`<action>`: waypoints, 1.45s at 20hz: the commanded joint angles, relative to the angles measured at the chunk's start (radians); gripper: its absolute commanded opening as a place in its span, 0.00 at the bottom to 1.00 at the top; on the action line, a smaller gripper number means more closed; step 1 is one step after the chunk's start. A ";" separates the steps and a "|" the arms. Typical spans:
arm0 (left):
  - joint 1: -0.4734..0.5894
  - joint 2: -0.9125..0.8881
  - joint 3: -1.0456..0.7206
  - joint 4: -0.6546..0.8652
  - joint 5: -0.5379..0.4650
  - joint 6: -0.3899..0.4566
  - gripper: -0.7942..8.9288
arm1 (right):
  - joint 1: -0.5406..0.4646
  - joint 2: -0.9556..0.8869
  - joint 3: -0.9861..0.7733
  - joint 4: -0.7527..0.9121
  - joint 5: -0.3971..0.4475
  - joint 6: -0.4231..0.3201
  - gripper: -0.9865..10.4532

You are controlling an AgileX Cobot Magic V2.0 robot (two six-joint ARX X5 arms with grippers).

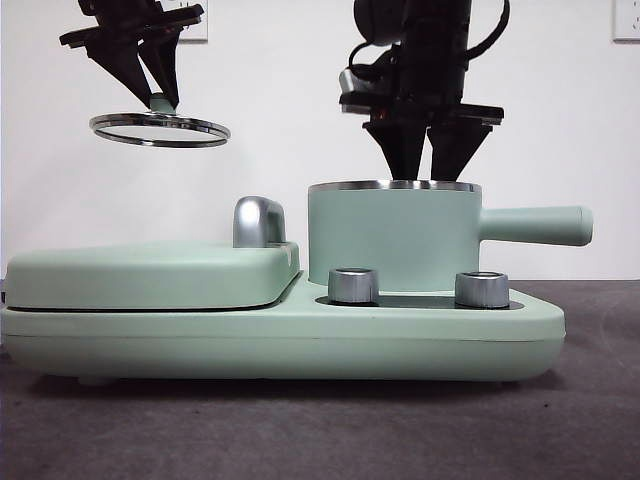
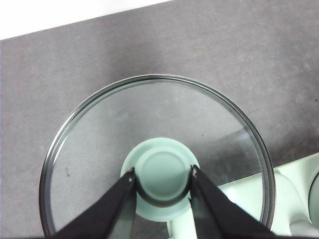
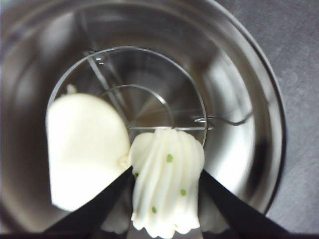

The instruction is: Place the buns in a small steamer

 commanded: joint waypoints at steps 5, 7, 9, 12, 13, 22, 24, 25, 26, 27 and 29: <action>-0.002 0.004 0.043 0.020 0.006 -0.002 0.14 | 0.008 0.047 0.024 0.013 0.000 -0.014 0.23; -0.002 0.004 0.043 0.020 0.006 -0.002 0.14 | 0.008 0.047 0.024 0.011 0.000 -0.013 0.25; -0.002 0.004 0.043 0.020 0.006 -0.002 0.14 | 0.008 0.047 0.024 0.012 0.001 -0.002 0.32; -0.002 0.004 0.043 0.020 0.006 -0.002 0.14 | 0.008 0.047 0.024 0.012 0.002 0.004 0.38; -0.002 0.004 0.043 0.020 0.006 -0.002 0.14 | 0.008 0.046 0.024 0.012 0.006 0.005 0.39; -0.002 0.004 0.043 0.020 0.006 -0.002 0.14 | 0.008 -0.030 0.025 0.011 0.054 0.012 0.40; -0.002 0.004 0.043 0.020 0.006 -0.002 0.14 | 0.008 -0.056 0.025 0.009 0.053 0.014 0.40; -0.002 0.004 0.043 0.020 0.006 -0.002 0.14 | 0.008 -0.069 0.025 0.009 0.053 0.014 0.40; -0.002 0.004 0.043 0.020 0.006 -0.004 0.14 | 0.008 -0.080 0.025 0.009 0.053 0.013 0.40; -0.002 0.004 0.043 0.019 0.006 -0.004 0.14 | 0.008 -0.091 0.025 0.002 0.053 0.014 0.40; -0.002 0.004 0.043 0.018 0.006 -0.005 0.14 | 0.008 -0.119 0.025 -0.052 0.053 0.026 0.40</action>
